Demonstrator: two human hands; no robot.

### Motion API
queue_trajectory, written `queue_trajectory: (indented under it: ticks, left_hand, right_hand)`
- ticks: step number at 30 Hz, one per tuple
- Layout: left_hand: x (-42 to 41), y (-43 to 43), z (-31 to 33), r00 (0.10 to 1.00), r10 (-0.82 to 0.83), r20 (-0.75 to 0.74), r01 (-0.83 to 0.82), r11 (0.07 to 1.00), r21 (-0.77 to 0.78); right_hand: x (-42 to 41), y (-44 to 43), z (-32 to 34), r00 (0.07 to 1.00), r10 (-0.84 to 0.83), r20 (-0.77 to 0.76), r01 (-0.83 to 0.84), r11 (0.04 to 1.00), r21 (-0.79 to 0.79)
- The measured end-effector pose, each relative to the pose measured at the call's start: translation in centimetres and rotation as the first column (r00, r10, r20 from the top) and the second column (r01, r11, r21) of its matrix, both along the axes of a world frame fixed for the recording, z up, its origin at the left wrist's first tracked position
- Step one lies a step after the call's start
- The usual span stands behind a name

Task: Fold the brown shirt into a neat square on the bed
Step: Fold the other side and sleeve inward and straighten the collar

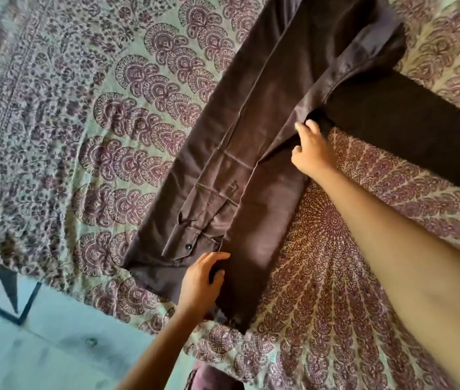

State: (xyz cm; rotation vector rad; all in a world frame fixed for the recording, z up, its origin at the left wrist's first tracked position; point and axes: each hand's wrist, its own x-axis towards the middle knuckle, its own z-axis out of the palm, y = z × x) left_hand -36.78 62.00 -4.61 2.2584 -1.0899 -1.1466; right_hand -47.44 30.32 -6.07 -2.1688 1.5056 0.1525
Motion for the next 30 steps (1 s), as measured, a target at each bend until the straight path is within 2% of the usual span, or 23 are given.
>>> queue_trajectory:
  ticks: [4, 6, 9, 16, 19, 22, 24, 28, 30]
  left_hand:
    - [-0.2, 1.0, -0.1, 0.99, -0.096, -0.099, 0.097, 0.995, 0.008]
    - [-0.6, 1.6, -0.2, 0.992, -0.087, -0.087, 0.087, 0.996, -0.001]
    - [-1.0, 1.6, -0.2, 0.999, -0.018, -0.033, 0.017, 1.0, -0.016]
    - [-2.5, -0.5, -0.7, 0.999, 0.03, 0.038, -0.03, 1.0, -0.006]
    - [-2.7, -0.9, -0.7, 0.998, 0.053, 0.018, -0.053, 0.999, -0.007]
    - [-3.1, -1.0, -0.3, 0.994, 0.071, -0.087, -0.069, 0.997, 0.025]
    - [-3.4, -1.0, -0.2, 0.988, 0.075, -0.138, -0.069, 0.996, 0.05]
    - [-3.4, -0.8, -0.5, 0.978, 0.134, -0.159, -0.127, 0.991, 0.051]
    - [-3.3, -0.5, -0.8, 0.975, 0.173, -0.142, -0.168, 0.985, 0.044]
  right_hand:
    - [-1.8, -1.0, 0.9, 0.999, -0.053, -0.007, 0.05, 0.972, -0.228]
    - [-3.3, -1.5, 1.2, 0.985, -0.168, -0.04, 0.148, 0.943, -0.299]
    - [-6.2, -2.4, 0.9, 0.955, -0.267, -0.132, 0.235, 0.948, -0.214]
    - [-8.8, -4.1, 0.1, 0.929, -0.082, -0.361, 0.06, 0.996, -0.072]
    - [-9.9, -4.1, 0.3, 0.921, -0.323, -0.216, 0.293, 0.943, -0.159]
    - [-12.2, -4.5, 1.5, 0.822, -0.569, -0.031, 0.552, 0.809, -0.204]
    - [-13.6, -5.2, 2.3, 0.801, -0.598, 0.028, 0.589, 0.779, -0.215]
    - [-13.0, -5.6, 2.8, 0.857, -0.504, 0.107, 0.515, 0.836, -0.191]
    - [-10.9, -4.7, 2.7, 0.762, -0.61, 0.218, 0.645, 0.747, -0.163]
